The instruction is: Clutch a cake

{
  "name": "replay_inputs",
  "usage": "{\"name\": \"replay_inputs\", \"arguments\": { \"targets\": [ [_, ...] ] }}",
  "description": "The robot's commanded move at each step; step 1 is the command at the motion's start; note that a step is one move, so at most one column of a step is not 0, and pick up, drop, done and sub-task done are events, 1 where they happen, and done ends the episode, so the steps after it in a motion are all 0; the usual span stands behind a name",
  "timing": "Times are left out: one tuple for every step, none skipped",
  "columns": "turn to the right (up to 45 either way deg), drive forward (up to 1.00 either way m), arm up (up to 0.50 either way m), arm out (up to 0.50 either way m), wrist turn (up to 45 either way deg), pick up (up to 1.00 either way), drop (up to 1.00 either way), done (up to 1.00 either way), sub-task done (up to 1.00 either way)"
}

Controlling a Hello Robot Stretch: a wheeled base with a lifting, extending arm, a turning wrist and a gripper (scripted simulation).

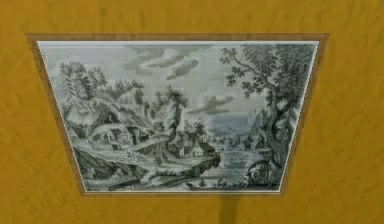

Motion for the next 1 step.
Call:
{"name": "replay_inputs", "arguments": {
  "targets": [
    [0.0,0.0,0.5,0.0,0.0,0.0,0.0,0.0,0.0]
  ]
}}
